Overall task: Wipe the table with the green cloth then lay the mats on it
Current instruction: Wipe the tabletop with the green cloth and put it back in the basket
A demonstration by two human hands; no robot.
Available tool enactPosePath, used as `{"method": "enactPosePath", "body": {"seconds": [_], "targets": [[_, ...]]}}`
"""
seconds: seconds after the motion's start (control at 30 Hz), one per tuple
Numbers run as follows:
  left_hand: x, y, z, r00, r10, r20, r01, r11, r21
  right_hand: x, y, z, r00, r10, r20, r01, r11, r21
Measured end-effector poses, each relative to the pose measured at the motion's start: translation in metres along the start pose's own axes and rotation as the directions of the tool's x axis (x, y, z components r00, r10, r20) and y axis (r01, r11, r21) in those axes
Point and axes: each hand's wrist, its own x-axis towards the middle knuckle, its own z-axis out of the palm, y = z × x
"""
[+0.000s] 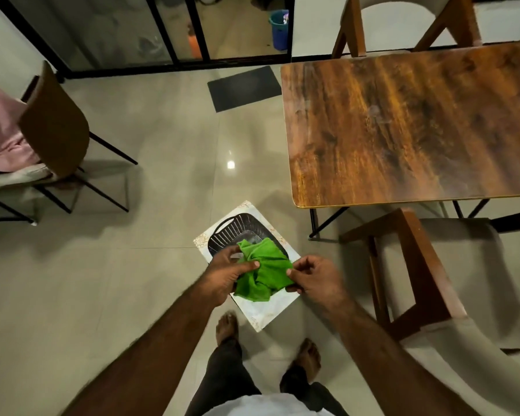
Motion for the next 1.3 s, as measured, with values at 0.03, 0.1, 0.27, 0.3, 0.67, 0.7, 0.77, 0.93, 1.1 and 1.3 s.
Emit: {"method": "enactPosePath", "body": {"seconds": [0.03, 0.1, 0.27, 0.3, 0.67, 0.7, 0.77, 0.93, 1.1, 1.3], "targets": [[0.013, 0.000, -0.010, 0.999, 0.022, -0.025, -0.021, 0.999, 0.038, 0.013, 0.012, 0.020, 0.999, 0.010, -0.046, -0.011, 1.000, -0.022], [0.050, -0.001, -0.032, 0.998, 0.054, -0.030, -0.051, 0.993, 0.102, 0.050, 0.041, 0.059, 0.991, -0.014, -0.134, 0.000, 0.995, -0.105], [0.178, -0.026, -0.072, 0.992, 0.121, 0.037, -0.126, 0.912, 0.391, 0.100, 0.036, 0.126, 0.956, 0.029, -0.292, -0.101, 0.967, -0.232], [0.209, -0.036, -0.077, 0.990, 0.118, 0.072, -0.138, 0.893, 0.427, 0.115, 0.040, 0.134, 0.944, 0.051, -0.326, -0.129, 0.966, -0.223], [0.269, -0.048, -0.067, 0.944, 0.061, 0.324, -0.285, 0.645, 0.709, 0.193, 0.092, 0.146, 0.897, 0.241, -0.372, -0.346, 0.905, -0.247], [0.270, -0.051, -0.070, 0.943, 0.081, 0.322, -0.300, 0.623, 0.722, 0.189, 0.092, 0.144, 0.898, 0.219, -0.381, -0.324, 0.915, -0.239], [0.263, -0.049, -0.072, 0.947, 0.127, 0.293, -0.310, 0.589, 0.746, 0.178, 0.096, 0.136, 0.899, 0.173, -0.401, -0.264, 0.947, -0.184], [0.232, -0.031, -0.083, 0.917, 0.313, 0.249, -0.389, 0.558, 0.733, 0.128, 0.096, 0.107, 0.826, 0.162, -0.539, -0.219, 0.975, -0.042], [0.211, -0.023, -0.099, 0.882, 0.468, 0.053, -0.356, 0.588, 0.726, 0.093, 0.099, 0.074, 0.798, 0.162, -0.580, -0.193, 0.981, 0.009], [0.202, -0.074, -0.099, 0.852, 0.104, -0.514, 0.171, 0.871, 0.461, 0.119, 0.155, 0.039, 0.800, 0.316, -0.511, -0.242, 0.948, 0.208]]}}
